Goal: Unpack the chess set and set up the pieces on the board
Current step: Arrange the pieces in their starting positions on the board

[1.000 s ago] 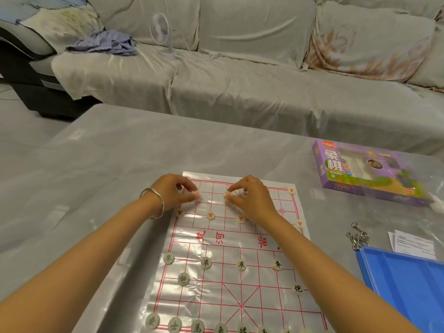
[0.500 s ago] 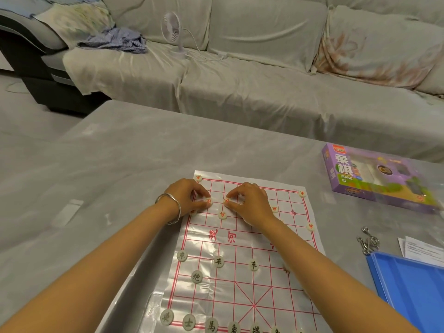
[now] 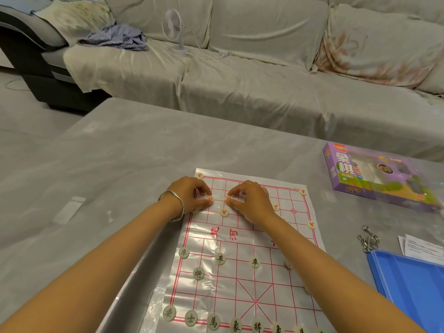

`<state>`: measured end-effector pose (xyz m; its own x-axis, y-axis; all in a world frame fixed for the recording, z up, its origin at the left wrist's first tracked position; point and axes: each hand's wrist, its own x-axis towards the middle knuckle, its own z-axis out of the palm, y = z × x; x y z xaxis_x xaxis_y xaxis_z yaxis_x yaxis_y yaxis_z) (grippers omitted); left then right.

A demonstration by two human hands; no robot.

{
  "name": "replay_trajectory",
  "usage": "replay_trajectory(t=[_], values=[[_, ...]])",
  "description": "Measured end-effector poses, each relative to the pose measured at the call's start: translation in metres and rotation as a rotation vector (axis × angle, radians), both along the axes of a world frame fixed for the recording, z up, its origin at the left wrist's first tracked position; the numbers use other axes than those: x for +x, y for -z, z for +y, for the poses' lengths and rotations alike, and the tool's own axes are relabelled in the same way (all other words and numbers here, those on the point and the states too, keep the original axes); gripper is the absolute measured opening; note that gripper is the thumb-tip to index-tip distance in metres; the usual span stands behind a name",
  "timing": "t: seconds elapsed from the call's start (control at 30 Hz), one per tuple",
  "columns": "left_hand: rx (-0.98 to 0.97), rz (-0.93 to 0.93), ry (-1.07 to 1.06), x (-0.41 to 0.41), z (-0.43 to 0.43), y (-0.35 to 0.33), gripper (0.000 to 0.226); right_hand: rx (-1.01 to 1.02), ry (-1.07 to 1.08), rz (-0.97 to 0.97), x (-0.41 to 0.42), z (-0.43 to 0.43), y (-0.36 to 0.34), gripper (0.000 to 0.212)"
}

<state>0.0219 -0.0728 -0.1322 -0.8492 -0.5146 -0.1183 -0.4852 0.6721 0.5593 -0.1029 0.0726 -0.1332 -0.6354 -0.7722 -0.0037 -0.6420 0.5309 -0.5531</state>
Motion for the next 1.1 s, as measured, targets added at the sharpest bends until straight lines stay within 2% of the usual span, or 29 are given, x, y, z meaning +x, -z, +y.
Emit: replay_trajectory(t=[0.27, 0.47, 0.63, 0.83, 1.1], values=[[-0.037, -0.023, -0.006, 0.001, 0.003, -0.003, 0.036, -0.012, 0.016, -0.019, -0.001, 0.001, -0.002, 0.023], [-0.056, 0.11, -0.017, -0.018, 0.026, -0.024, 0.039, -0.217, 0.192, -0.053, -0.039, 0.042, -0.029, 0.017], [-0.068, 0.109, 0.102, -0.05, 0.068, -0.025, 0.036, -0.089, 0.245, -0.076, -0.075, 0.101, -0.026, 0.022], [-0.038, 0.049, 0.045, -0.07, 0.094, -0.01, 0.034, 0.002, 0.233, -0.073, -0.083, 0.127, -0.006, 0.026], [0.021, 0.113, -0.021, -0.068, 0.09, -0.008, 0.026, 0.049, 0.185, -0.012, -0.085, 0.124, 0.001, 0.023]])
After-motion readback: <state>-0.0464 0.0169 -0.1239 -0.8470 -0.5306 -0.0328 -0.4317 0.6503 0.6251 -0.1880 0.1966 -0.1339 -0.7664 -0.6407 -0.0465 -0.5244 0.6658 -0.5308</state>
